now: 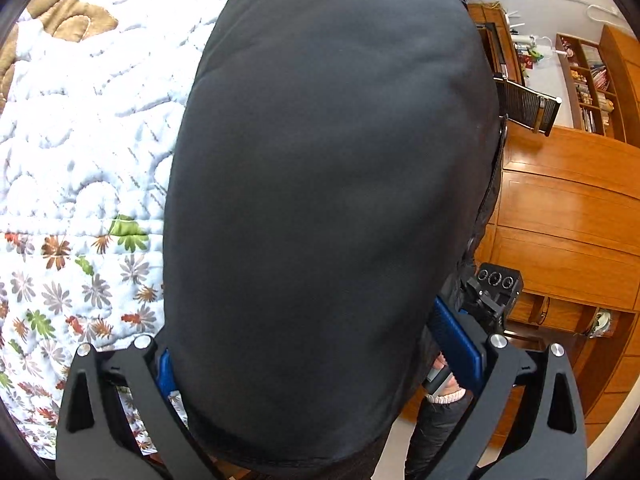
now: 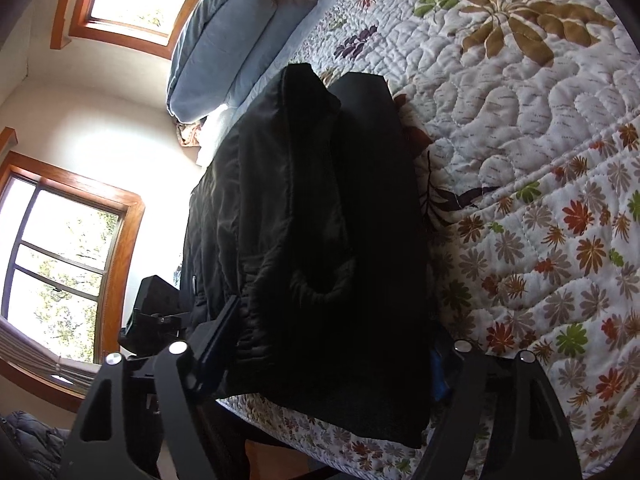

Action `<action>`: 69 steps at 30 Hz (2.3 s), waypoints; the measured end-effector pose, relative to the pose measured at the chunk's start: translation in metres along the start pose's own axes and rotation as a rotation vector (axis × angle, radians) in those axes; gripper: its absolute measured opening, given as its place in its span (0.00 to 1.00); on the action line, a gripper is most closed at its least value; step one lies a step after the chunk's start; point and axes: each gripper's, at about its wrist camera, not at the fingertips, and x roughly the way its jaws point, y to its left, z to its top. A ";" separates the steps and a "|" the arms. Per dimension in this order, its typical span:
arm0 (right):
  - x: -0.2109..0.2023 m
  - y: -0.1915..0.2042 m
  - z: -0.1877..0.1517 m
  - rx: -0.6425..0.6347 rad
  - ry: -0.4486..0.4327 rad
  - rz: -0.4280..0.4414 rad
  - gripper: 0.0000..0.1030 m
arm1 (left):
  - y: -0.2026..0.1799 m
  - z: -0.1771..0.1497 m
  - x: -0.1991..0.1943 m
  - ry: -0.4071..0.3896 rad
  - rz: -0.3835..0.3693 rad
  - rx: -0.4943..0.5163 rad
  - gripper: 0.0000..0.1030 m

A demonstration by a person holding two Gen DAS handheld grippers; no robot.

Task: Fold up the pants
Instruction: 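Grasp the folded pants end with the left gripper and lift it, then fold the lifted end over the pants with the left gripper, then release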

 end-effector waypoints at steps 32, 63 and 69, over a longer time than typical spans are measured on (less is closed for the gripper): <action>0.093 0.114 -0.007 -0.214 0.111 0.052 0.55 | 0.080 -0.033 -0.102 -0.206 0.018 -0.131 0.76; 0.228 0.167 0.090 -0.192 0.118 0.090 0.55 | 0.136 0.050 -0.174 -0.361 0.064 -0.180 0.85; 0.230 0.160 0.112 -0.180 0.089 0.067 0.55 | 0.122 0.079 -0.164 -0.347 0.072 -0.148 0.86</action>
